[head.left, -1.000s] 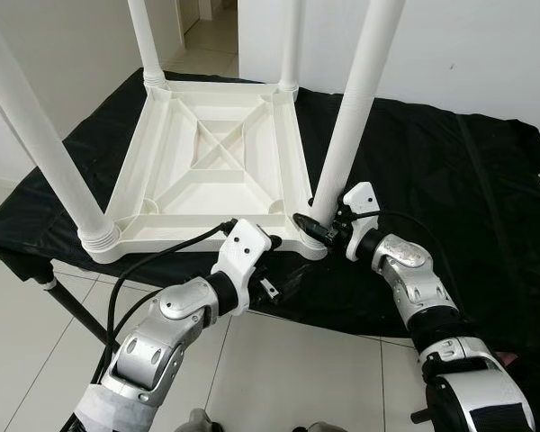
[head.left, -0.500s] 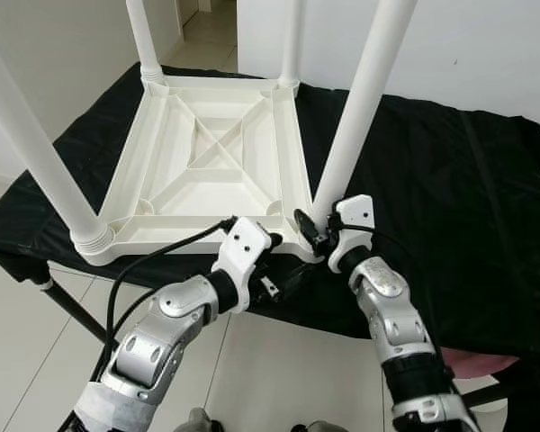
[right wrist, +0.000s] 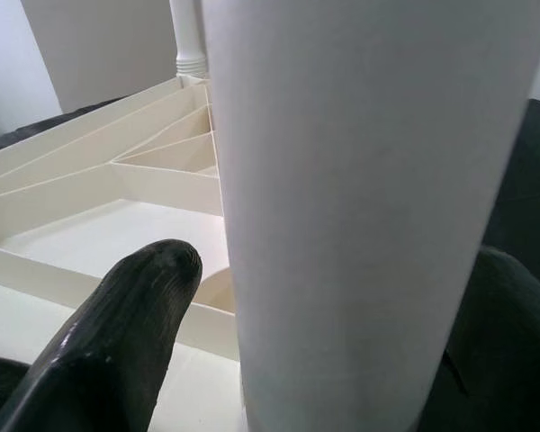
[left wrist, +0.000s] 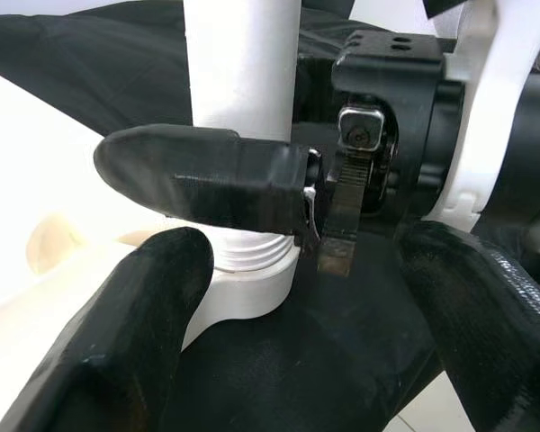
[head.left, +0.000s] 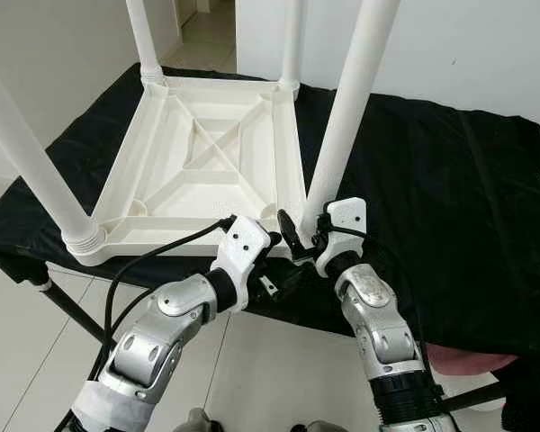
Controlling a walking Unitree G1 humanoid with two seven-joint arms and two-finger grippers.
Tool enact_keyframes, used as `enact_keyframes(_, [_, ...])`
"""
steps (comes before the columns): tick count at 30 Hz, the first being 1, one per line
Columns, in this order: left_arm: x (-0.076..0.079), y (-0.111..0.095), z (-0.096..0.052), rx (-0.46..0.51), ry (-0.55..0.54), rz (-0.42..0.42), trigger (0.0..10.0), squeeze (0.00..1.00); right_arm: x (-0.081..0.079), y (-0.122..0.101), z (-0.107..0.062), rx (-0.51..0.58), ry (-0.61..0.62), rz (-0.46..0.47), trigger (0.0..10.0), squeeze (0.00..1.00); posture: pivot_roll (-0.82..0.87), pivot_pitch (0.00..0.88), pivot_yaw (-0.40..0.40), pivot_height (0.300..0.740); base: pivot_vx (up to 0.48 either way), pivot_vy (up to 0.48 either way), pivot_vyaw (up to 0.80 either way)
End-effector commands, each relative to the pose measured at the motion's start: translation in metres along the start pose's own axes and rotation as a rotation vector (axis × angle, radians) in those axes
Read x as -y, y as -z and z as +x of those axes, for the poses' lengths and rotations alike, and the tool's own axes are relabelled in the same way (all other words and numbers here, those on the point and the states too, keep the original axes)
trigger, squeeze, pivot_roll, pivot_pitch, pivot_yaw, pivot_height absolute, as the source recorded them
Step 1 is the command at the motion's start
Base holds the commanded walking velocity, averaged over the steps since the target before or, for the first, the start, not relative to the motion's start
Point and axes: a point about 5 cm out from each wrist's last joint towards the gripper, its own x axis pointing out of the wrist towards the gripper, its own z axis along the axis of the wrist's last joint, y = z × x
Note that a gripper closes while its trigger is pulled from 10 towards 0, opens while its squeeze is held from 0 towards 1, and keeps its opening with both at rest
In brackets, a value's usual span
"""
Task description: Building children table
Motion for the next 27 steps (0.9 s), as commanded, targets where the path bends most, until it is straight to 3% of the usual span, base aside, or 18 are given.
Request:
enact_keyframes(1, [0.002,-0.002,-0.002,-0.001,0.019,0.002,10.0,0.00,0.002,-0.002,0.000,-0.010,-0.026,-0.004,10.0,0.87,-0.06,0.068,-0.003,0.740,0.000,0.000,0.00])
enact_keyframes(2, [0.002,-0.002,-0.003,-0.001,0.014,0.002,10.0,0.00,0.004,-0.001,0.000,-0.015,-0.053,-0.010,10.0,0.00,-0.06,0.069,-0.007,0.740,0.000,0.000,0.00])
enact_keyframes(6, [0.002,-0.002,-0.004,0.000,0.007,0.002,10.0,0.00,0.012,0.001,0.000,-0.041,-0.106,-0.047,10.0,0.00,-0.05,0.070,-0.010,0.740,0.000,0.000,0.00])
enact_keyframes(9, [0.001,-0.001,-0.005,0.000,-0.006,-0.003,10.0,0.00,0.030,0.007,0.000,-0.080,-0.282,-0.116,10.0,0.00,-0.05,0.070,-0.005,0.740,0.000,0.000,0.00])
enact_keyframes(14, [0.002,0.002,-0.005,-0.010,0.003,-0.007,10.0,0.00,0.042,0.008,0.003,-0.114,-0.425,-0.162,10.0,0.00,-0.06,0.067,0.000,0.740,0.000,0.000,0.00])
enact_keyframes(20, [0.004,0.004,-0.009,-0.027,0.020,-0.006,10.0,0.00,0.048,0.006,0.012,-0.131,-0.488,-0.161,10.0,0.00,-0.05,0.062,0.006,0.740,0.000,0.000,0.00])
enact_keyframes(25, [0.005,0.005,-0.016,-0.049,0.032,-0.004,10.0,0.00,0.055,0.008,0.025,-0.160,-0.530,-0.225,10.0,0.00,-0.03,0.057,0.004,0.740,0.000,0.000,0.00])
enact_keyframes(26, [0.005,0.005,-0.016,-0.049,0.031,-0.004,10.0,0.00,0.056,0.008,0.026,-0.162,-0.538,-0.232,8.7,0.00,-0.03,0.057,0.004,0.740,0.000,0.000,0.00])
enact_keyframes(27, [0.005,0.005,-0.016,-0.049,0.031,-0.004,10.0,0.00,0.056,0.008,0.026,-0.162,-0.538,-0.232,8.7,0.00,-0.03,0.057,0.004,0.740,0.000,0.000,0.00])
